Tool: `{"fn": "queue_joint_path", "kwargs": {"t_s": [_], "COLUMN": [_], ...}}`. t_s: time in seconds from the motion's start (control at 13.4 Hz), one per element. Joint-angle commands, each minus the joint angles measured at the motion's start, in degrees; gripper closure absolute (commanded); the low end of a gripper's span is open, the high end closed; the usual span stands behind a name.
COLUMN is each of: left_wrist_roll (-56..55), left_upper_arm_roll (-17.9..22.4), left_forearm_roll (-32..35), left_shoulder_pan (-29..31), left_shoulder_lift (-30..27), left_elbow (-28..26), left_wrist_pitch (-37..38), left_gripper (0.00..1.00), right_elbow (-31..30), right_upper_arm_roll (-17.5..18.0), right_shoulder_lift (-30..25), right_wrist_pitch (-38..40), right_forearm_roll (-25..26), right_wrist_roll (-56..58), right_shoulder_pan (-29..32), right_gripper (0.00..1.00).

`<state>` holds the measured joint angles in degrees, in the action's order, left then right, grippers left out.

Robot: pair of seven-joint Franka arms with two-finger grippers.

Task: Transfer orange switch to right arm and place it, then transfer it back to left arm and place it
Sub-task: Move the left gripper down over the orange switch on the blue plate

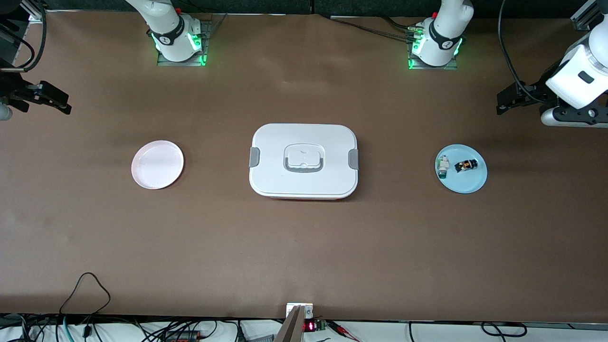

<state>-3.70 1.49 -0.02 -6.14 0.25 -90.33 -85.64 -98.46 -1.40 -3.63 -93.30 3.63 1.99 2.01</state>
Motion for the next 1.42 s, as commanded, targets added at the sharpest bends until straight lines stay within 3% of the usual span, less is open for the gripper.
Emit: {"fn": "queue_joint_path", "kwargs": {"t_s": [0.0, 0.45, 0.6, 0.89, 1.34], "left_wrist_roll": [0.8, 2.72, 8.16, 8.19, 8.19], "left_upper_arm_roll": [0.09, 0.53, 0.62, 0.53, 0.53], "left_forearm_roll": [0.46, 0.11, 0.11, 0.19, 0.98], "left_shoulder_pan": [-0.19, 1.57, 2.01, 3.5, 5.79], "left_shoulder_lift": [0.81, 1.24, 3.87, 9.32, 11.35], "left_elbow": [1.74, 1.04, 0.77, 0.51, -9.58], "left_wrist_pitch": [1.26, 4.42, 7.13, 7.77, -2.41], "left_gripper": [0.0, 0.0, 0.0, 0.0, 0.0], "right_elbow": [1.08, 1.08, 1.08, 1.08, 1.08], "right_upper_arm_roll": [-0.27, -0.27, -0.27, -0.27, -0.27], "right_shoulder_lift": [0.2, 0.21, 0.21, 0.21, 0.21], "right_wrist_pitch": [1.19, 1.27, 1.88, 3.03, 3.03], "right_forearm_roll": [-0.38, -0.38, -0.38, -0.38, -0.38], "right_wrist_roll": [0.73, 0.73, 0.56, 0.47, 0.47], "right_shoulder_pan": [-0.08, -0.08, -0.08, -0.08, -0.08], "right_gripper": [0.0, 0.0, 0.0, 0.0, 0.0]}}
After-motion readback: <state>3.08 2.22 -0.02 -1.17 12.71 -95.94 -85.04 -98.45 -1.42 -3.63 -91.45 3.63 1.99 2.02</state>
